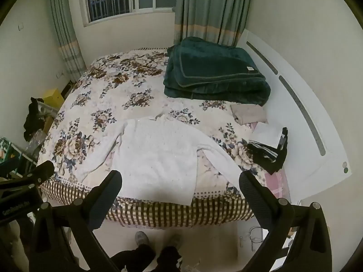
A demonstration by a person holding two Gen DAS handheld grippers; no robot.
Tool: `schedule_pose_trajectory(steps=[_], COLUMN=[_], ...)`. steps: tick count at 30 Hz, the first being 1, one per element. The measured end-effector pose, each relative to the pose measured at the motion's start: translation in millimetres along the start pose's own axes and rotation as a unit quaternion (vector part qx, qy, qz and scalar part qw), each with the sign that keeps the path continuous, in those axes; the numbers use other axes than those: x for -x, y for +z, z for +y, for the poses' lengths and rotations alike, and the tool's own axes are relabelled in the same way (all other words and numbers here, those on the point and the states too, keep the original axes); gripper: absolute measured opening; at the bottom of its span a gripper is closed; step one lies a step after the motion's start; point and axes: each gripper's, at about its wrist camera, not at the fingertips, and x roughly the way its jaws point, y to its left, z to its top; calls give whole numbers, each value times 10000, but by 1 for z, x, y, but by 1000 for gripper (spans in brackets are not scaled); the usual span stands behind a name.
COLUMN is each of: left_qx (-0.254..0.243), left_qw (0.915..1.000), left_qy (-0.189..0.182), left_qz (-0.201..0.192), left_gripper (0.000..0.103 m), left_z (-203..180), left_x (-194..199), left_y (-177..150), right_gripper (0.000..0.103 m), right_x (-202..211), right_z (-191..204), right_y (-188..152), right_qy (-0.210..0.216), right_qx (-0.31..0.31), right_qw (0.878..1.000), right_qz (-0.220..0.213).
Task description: Fold small clothes
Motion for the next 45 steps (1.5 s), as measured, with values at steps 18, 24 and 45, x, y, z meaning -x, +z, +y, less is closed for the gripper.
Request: schedule_pose_trajectory(steps=[18,24,45], left_qx=[61,36,56], left_qw=[9999,9999,9996], left_qy=[-31,-10,-60], left_qz=[-121,-159,-281], left_gripper=[103,103,103], left_z=[-1,-7,-27], left_x=[5,12,30], left_y=[2,8,26], right_gripper=[103,103,103], right_x=[12,15,22], right_z=[4,6,9], right_y=[6,8,6], right_qy=[103,108,117], right_qx=[-69,-72,-73], right_qw=[9999,9999,9998], right_qz=[-91,-83,-139])
